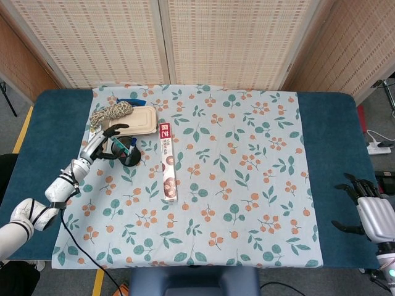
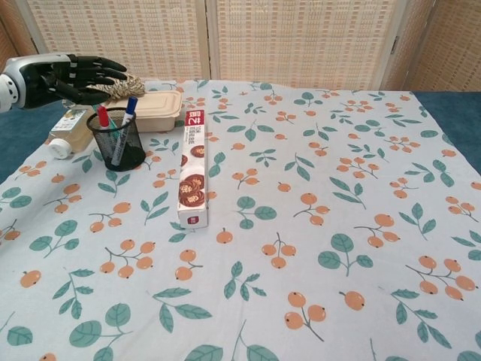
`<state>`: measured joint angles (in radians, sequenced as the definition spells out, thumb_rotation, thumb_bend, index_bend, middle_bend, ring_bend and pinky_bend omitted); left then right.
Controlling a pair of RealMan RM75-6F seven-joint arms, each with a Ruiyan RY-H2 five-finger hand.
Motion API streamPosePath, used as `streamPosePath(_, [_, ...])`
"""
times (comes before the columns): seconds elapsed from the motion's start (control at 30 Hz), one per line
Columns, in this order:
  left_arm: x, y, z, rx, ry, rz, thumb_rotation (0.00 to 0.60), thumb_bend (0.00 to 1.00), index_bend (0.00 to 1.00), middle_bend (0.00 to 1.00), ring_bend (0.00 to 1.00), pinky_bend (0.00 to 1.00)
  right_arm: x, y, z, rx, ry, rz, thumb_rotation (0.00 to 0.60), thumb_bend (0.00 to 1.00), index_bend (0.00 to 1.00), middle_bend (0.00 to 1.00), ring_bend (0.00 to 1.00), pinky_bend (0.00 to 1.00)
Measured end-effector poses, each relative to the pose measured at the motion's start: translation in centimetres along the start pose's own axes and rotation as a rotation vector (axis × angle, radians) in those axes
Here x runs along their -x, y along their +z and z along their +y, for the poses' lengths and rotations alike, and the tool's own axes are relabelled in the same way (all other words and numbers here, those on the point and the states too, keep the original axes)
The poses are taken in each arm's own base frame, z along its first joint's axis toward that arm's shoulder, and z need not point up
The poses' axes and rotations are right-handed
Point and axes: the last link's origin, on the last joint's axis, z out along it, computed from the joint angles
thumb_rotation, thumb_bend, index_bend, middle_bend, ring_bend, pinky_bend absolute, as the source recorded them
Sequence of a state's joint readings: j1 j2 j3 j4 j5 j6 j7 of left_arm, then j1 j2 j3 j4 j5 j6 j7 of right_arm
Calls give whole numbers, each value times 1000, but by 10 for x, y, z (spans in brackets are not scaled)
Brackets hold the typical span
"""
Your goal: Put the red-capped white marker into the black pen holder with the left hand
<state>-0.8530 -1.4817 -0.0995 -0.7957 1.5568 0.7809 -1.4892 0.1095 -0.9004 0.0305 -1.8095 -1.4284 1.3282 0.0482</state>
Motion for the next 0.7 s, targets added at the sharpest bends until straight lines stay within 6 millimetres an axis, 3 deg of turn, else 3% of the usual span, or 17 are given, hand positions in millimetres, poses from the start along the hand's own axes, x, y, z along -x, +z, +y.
streamPosePath(0.13, [-3,0,3,16,13,17,600,397,138,21,0,75,0,0,0,-1,3,1,600,0,263,56,107,97])
streamPosePath(0.37, [-14,-11,21,122,146,85,600,396,228,152,25,132,0,0,-1,-16,12,-4,600,0,263,56,107,97])
streamPosePath(0.57, [-19,-45,43,215,478,194,600,396,268,209,70,143,-3,-4,-3,-36,11,10,600,0,264,56,107,97])
streamPosePath(0.7, [-13,-87,53,228,765,313,600,396,276,193,72,140,-4,-7,-7,-58,12,16,600,0,264,56,108,97])
